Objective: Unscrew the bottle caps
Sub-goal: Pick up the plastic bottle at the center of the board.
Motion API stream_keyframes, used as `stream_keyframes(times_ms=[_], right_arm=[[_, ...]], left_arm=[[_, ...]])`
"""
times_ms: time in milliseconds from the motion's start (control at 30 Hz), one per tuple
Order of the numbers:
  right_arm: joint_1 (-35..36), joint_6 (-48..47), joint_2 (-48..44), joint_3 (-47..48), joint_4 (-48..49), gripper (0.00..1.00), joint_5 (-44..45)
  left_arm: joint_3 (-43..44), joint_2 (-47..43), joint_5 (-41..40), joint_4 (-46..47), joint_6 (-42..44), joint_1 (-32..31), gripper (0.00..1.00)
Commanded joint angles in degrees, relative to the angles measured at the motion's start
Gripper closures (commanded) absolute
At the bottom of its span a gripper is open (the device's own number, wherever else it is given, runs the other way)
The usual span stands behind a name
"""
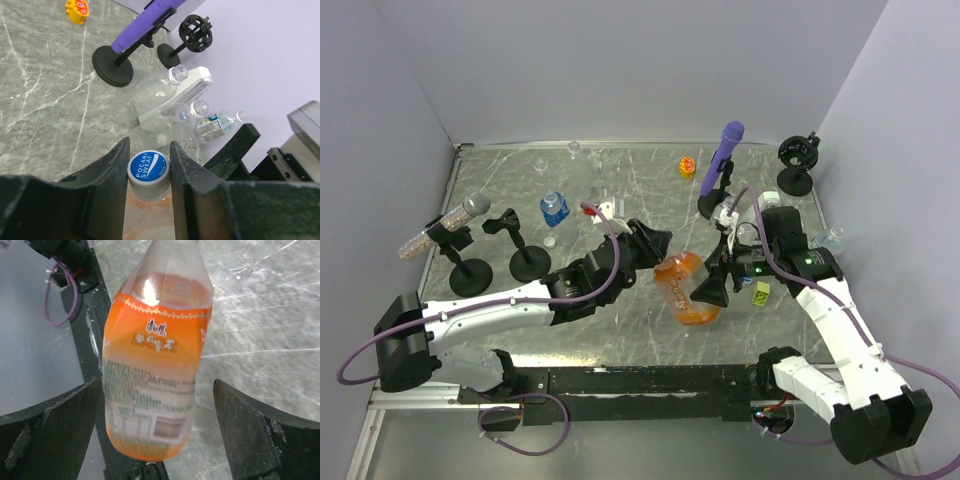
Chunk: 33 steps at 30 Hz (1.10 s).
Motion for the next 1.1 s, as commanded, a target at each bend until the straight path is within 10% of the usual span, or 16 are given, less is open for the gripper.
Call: stream_keyframes(times_ms=[0, 367, 633, 867, 1067], right_arm=[[1.51, 6.12, 1.39, 0.89, 3.97, 0.01, 0.81], [2.12, 8.85, 7.02, 1.42, 7.49, 0.05, 3.10], [2.13, 4.73, 6.67, 1.77, 5.91, 0.65, -1.03], [1.07, -10.10, 5.88, 4.31, -2.68, 0.81, -5.50], [0.37, -33.29, 7.28, 4.32, -15.60, 0.80, -15.69]], left_arm=[[0.91, -0.23, -4.46, 3.11, -3.07, -0.95, 0.89], [2.14, 1.17, -5.87, 4.60, -5.45, -1.83, 0.89], [1.01, -0.31, -4.73, 6.01, -4.49, -1.83, 0.82], [-1.63, -10.93, 5.44, 4.52, 4.64, 0.18, 0.06], [-3.74, -24.82, 32.49, -6.54, 26.23, 4.32, 0.03]])
